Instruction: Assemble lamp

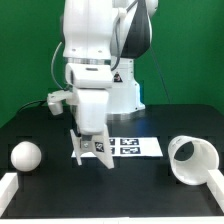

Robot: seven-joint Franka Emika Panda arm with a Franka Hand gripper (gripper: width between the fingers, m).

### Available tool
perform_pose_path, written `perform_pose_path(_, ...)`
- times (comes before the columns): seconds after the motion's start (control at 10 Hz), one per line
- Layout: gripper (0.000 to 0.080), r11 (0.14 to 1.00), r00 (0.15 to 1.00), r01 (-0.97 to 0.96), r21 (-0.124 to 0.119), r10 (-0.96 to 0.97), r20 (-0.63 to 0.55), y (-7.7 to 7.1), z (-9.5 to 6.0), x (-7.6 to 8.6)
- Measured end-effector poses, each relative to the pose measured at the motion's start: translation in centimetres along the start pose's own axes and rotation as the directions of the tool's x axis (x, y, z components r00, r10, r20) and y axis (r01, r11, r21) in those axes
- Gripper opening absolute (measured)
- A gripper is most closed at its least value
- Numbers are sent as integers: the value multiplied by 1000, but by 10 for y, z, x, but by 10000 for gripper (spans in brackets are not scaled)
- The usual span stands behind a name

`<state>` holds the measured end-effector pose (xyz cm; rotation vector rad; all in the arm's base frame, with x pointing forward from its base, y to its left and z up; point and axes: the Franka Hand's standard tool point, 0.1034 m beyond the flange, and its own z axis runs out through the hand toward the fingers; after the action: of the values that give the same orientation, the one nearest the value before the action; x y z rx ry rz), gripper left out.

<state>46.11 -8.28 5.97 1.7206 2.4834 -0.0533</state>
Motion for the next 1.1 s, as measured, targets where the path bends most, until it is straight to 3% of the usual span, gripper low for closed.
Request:
perform_pose_path(0.2, 305, 945, 946, 325, 30, -325, -15, 3, 1, 15)
perform_pose_path(0.6, 305, 805, 806, 591, 46, -591, -11, -3, 3, 10)
perform_pose_path(0.8, 305, 507, 509, 860, 47, -859, -56, -7, 11, 13)
perform_pose_path(1.0, 305, 330, 334, 942, 62, -941, -61, 0, 8, 15)
perform_pose_path(1.1, 305, 325, 329, 943, 65, -942, -65, -3, 9, 13)
